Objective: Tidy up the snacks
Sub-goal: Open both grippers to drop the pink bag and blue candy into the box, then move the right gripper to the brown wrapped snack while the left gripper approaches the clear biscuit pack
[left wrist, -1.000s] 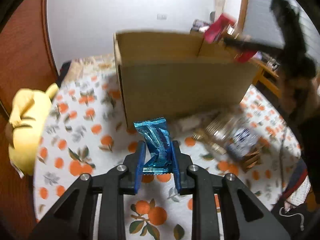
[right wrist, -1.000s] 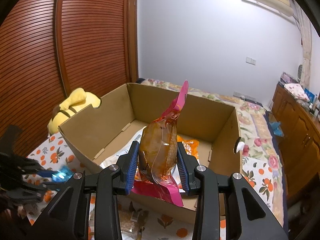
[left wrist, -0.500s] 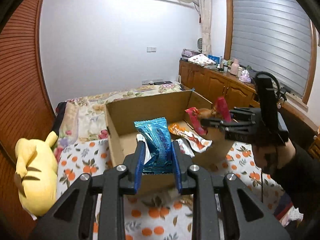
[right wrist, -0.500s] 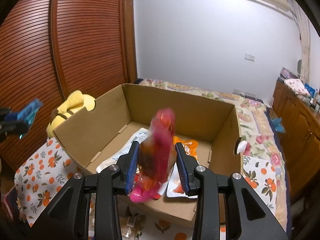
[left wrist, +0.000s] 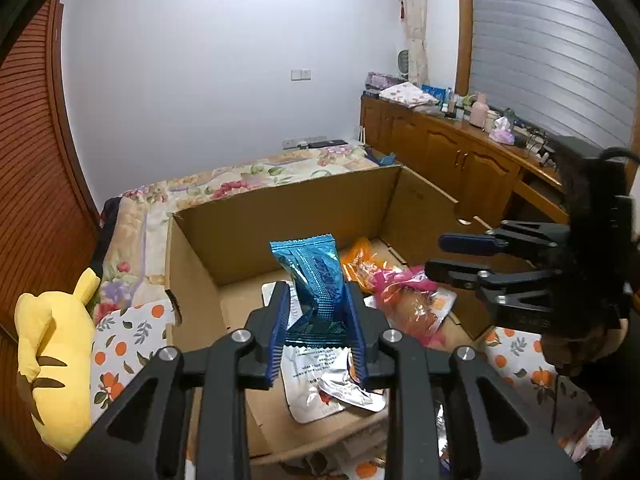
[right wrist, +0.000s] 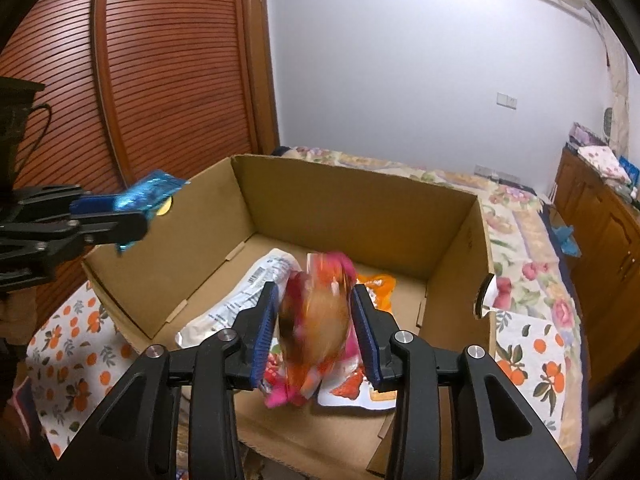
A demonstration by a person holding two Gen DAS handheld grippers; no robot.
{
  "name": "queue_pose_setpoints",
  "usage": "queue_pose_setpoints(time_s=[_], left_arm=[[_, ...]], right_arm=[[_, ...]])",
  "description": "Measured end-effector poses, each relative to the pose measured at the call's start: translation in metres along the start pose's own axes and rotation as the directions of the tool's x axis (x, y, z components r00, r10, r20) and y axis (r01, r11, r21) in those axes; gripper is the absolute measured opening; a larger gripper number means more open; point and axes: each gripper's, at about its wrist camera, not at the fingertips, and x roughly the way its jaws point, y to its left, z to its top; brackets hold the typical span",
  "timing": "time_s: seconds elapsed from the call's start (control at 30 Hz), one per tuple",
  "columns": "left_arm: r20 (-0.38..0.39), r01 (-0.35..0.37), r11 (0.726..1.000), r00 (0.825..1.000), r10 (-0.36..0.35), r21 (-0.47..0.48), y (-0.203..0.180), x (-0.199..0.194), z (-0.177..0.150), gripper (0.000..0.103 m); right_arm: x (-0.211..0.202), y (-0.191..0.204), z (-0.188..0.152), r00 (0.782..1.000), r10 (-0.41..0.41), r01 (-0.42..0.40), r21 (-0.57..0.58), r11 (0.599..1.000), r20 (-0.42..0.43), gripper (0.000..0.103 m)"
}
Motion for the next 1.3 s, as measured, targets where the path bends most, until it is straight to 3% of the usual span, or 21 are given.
queue_pose_setpoints(time_s=[0.1,0.23,0.47,0.67,0.73,0.97,1.3], left_arm=[[-0.009,-0.002,1.000,1.000,0.002,-0.002,-0.001,0.006,0.000,0.027],[-0.006,-0.010,1.000,1.000,0.010,-0.003,-0.001,0.005,0.000,0.035],[0.008,-0.018,1.000,1.000,0.018,-0.009,-0.004,-0.014,-0.012,0.043],[0.035,-0.015,1.000,0.999,0.014,0.007,-0.012,-0.049,-0.028,0.059],[0.046,-0.003,1.000,0.999,0.003,0.010,-0.015,-0.059,-0.036,0.072],[0.034,0.033,0.999,0.999,-0.034,0.024,-0.031,-0.078,-0.069,0.072],[-0.008,0.043,0.999,0.999,-0.042,0.019,-0.048,-0.087,-0.119,0.072]], right_arm=[[-0.002,-0.003,0.000,1.000,0.003,-0.003,0.004,1.000,0.007,0.039],[-0.008,-0.003,-0.001,1.000,0.009,-0.009,0.006,1.000,0.012,0.039],[-0.030,0.008,-0.003,1.000,0.001,-0.001,0.003,1.000,0.029,0.040],[-0.062,0.023,-0.007,0.998,-0.014,0.014,0.002,1.000,0.053,0.045],[-0.074,0.029,-0.012,0.998,-0.020,0.020,0.005,1.000,0.054,0.048],[-0.094,0.052,-0.044,0.999,-0.036,0.036,0.027,0.999,0.024,0.060],[-0.084,0.071,-0.111,0.995,-0.023,0.033,0.093,0.995,-0.099,0.062]])
